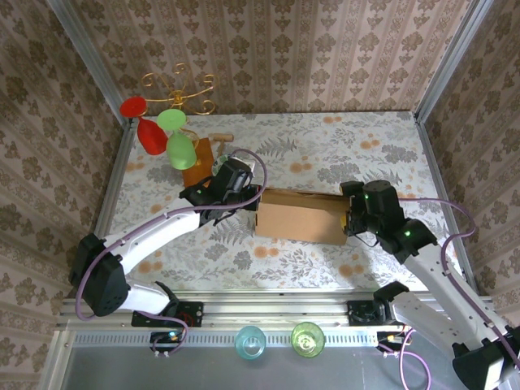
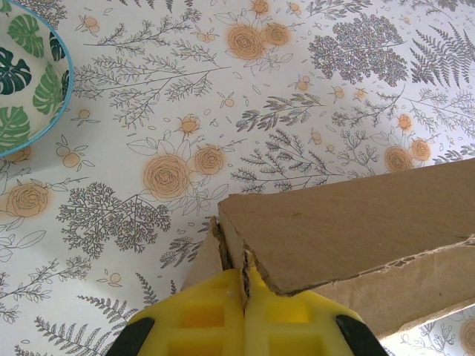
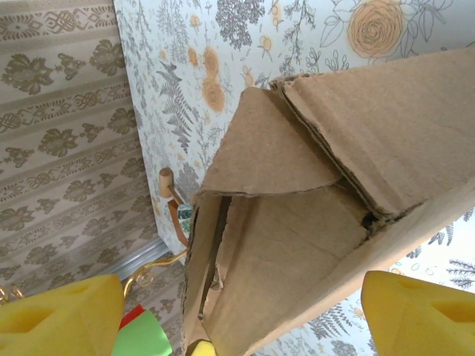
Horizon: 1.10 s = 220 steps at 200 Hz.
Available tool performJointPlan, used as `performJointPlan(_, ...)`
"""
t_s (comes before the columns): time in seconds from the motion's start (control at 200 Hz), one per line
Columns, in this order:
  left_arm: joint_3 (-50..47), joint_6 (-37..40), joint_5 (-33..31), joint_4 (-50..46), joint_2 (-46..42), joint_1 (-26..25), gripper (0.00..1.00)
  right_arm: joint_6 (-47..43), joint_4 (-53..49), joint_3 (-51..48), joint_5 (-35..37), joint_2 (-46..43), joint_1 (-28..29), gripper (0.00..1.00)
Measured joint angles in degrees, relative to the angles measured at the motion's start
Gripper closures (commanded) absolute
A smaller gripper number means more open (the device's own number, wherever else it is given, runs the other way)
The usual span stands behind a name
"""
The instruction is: Fold the paper box
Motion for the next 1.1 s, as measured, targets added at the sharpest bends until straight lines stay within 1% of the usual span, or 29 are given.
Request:
performJointPlan(0.155, 0.00, 0.00, 0.00, 0.00, 0.00, 0.00, 1.00, 1.14, 2.34, -2.49, -1.25, 1.27, -1.33, 0.29)
performJointPlan(0.24, -0.09, 0.00, 0.02, 0.07, 0.00, 0.00, 1.00, 1.44, 3.39, -3.08, -2.12, 1.70, -2.19, 0.37)
performJointPlan(0.315, -0.50, 0.00, 0.07, 0.46, -0.33, 0.00, 0.83, 1.60, 4.17, -3.61, -2.80, 1.68, -2.49, 0.43)
performJointPlan(0.385, -1.07, -0.59, 0.11, 0.42, -1.14, 0.00, 0.69, 1.62, 4.94, -4.15, -2.99, 1.57, -2.49, 0.44)
performJointPlan(0.44, -1.44, -0.61, 0.33, 0.31, -2.14, 0.00, 0.62, 1.62, 5.27, -4.52, -3.04, 1.38, -2.49, 0.45)
performJointPlan(0.52, -1.60, -1.73, 0.96, 0.00, -3.98, 0.00, 0.55, 1.62, 5.51, -4.90, -3.15, 1.05, -2.49, 0.46)
performJointPlan(0.62, -1.60, -3.45, 2.32, -0.09, -6.78, 0.20, 0.54, 1.60, 6.01, -5.40, -3.17, 0.79, -2.49, 0.47)
performJointPlan(0.685, -1.62, -5.97, 4.04, -0.39, -8.74, 0.92, 0.52, 1.53, 6.27, -5.57, -3.17, 0.79, -2.49, 0.49)
performJointPlan(0.755, -1.84, -9.68, 6.12, -0.39, -10.67, 2.99, 0.49, 1.46, 6.43, -5.66, -3.17, 0.79, -2.49, 0.50)
performJointPlan(0.855, -2.40, -15.80, 9.22, -0.46, -12.28, 7.76, 0.47, 1.42, 6.49, -5.70, -3.19, 0.79, -2.49, 0.53)
performJointPlan(0.955, -2.01, -21.03, 12.59, -0.74, -10.45, 11.21, 0.47, 1.25, 6.51, -5.86, -3.21, 0.72, -2.49, 0.54)
performJointPlan(1.1, 0.98, -25.16, 16.76, -3.41, -3.98, 10.97, 0.48, 1.20, 6.56, -6.43, -3.37, -0.17, -2.49, 0.54)
